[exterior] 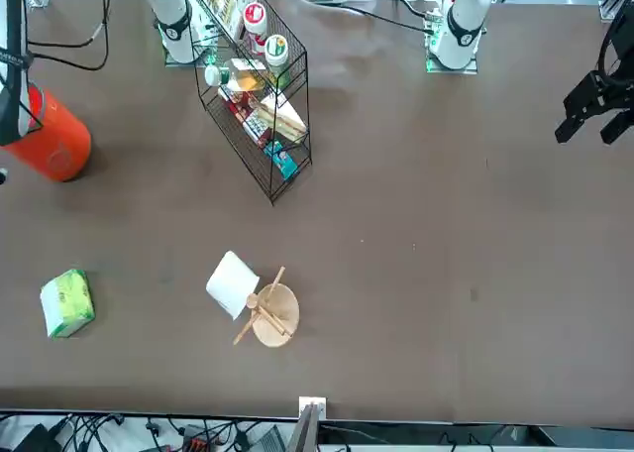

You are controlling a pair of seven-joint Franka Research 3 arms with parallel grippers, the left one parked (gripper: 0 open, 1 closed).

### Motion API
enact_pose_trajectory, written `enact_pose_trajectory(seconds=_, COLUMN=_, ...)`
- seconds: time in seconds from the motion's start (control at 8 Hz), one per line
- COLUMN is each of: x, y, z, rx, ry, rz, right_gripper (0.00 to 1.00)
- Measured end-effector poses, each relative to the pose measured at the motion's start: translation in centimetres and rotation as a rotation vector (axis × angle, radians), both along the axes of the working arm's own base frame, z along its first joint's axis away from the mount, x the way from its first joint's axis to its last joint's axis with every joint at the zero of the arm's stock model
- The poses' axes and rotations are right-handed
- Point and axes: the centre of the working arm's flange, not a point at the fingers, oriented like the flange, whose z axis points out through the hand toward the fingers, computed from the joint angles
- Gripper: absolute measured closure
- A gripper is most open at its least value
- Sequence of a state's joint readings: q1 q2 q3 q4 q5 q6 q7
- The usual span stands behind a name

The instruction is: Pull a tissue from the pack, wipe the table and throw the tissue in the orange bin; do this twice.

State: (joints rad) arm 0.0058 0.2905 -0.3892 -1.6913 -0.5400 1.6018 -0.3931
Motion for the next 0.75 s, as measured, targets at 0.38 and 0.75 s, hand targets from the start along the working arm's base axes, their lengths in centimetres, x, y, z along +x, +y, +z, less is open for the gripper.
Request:
enact_pose_trajectory(seconds=0.38, x=3.6, y=5.6, z=5.6, rx=0.195, ry=-0.2, rz=0.004, right_gripper=0.0)
enact_pose_trajectory(seconds=0.75, x=5.9, y=10.1, z=9.8, rx=0.414, ry=-0.378, rz=-0.009, right_gripper=0.0)
